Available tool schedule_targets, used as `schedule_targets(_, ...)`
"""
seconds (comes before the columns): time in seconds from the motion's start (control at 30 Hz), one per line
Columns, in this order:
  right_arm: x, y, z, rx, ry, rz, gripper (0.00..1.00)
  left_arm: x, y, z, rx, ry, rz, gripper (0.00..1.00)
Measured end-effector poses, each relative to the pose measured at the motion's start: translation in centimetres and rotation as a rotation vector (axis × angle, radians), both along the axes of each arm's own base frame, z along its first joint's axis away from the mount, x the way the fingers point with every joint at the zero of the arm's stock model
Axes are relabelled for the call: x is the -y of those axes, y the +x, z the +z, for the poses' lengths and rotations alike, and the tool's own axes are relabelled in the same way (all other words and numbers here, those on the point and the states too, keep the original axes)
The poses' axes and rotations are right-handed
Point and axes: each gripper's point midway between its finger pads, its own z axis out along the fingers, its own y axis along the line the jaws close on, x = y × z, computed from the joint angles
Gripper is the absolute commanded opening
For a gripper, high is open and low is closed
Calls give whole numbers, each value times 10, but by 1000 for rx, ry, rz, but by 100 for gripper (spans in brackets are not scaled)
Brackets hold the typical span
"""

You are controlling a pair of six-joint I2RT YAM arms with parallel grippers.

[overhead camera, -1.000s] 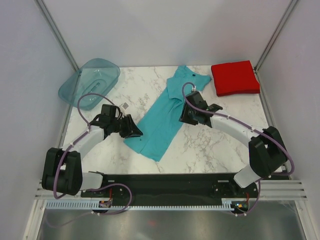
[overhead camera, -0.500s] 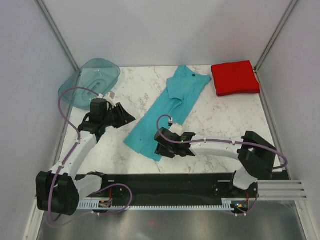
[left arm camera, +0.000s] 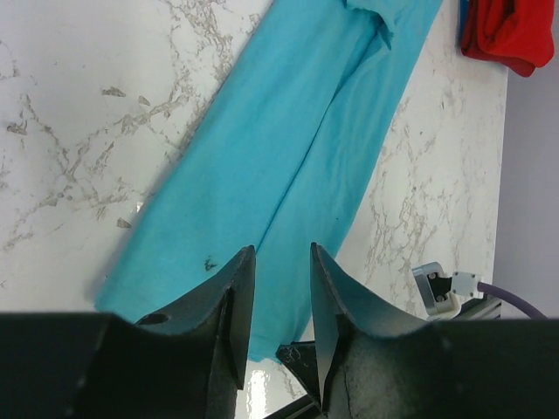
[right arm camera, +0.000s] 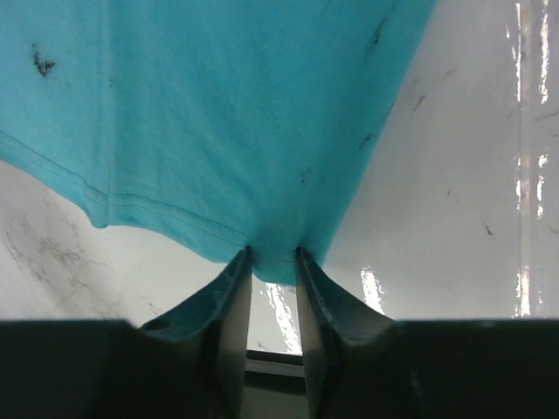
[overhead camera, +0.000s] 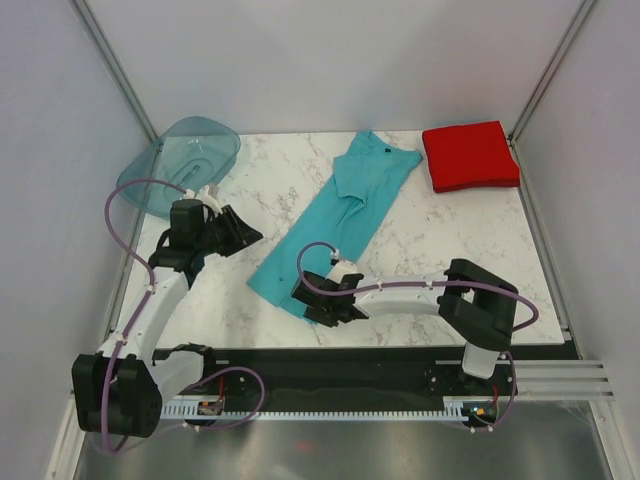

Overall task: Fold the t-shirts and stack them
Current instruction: Fold the tshirt

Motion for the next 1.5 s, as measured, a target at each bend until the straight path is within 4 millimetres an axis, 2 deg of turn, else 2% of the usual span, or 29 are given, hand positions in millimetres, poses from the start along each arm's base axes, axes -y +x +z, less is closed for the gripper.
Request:
schedule_targets(0.03,0,-1,-1,0,-3,0,26,0,0,0,-1,-3,-3,39)
schedule_targets(0.13,-4,-5,-3,-4,-12,10,19,1,-1,0,1,-5,-11,40)
schedule_targets(0.3,-5,-14,-5,-2,-32,35,18,3,-2,1,5,-5,-31,41)
schedule_targets(0.47,2,-35,-5,-12,-61,81,18,12,-5,-3,-17,-30,-90,42)
schedule_targets(0.6,32,-60,-6,-29,-111,117,19,20,-9,-14,-64,-55,-140,42)
schedule_targets(0.7,71,-74,-7,-47,-168,129,22,28,-15,-25,-109,-68,-176,42)
schedule_targets(0.77,97,-80,-5,-57,-212,133,28,35,-20,-30,-127,-71,-203,42)
schedule_targets(0.83,115,-80,7,-41,-241,137,34,44,-26,-30,-133,-77,-239,42)
schedule_targets(0.9,123,-70,29,-7,-229,122,37,49,-29,-29,-134,-83,-262,42)
schedule_targets(0.97,126,-49,53,32,-207,90,42,52,-30,-29,-140,-92,-276,42)
schedule_targets(1.0,128,-30,67,54,-190,59,45,52,-29,-28,-142,-92,-277,42)
schedule_targets(1.07,143,21,91,109,-184,-26,47,53,-24,-23,-136,-91,-275,42)
schedule_targets(1.13,168,74,110,147,-209,-106,51,52,-14,-13,-108,-90,-269,42)
schedule_targets(1.23,196,150,130,196,-278,-142,57,48,-3,0,-60,-82,-252,42)
schedule_targets(1.33,198,229,144,263,-331,-94,60,43,3,2,-41,-61,-231,42)
schedule_targets(1.43,190,290,140,307,-371,-28,61,41,5,1,-37,-48,-221,42)
schedule_targets(1.5,185,324,128,321,-392,8,61,41,4,3,-28,-43,-223,42)
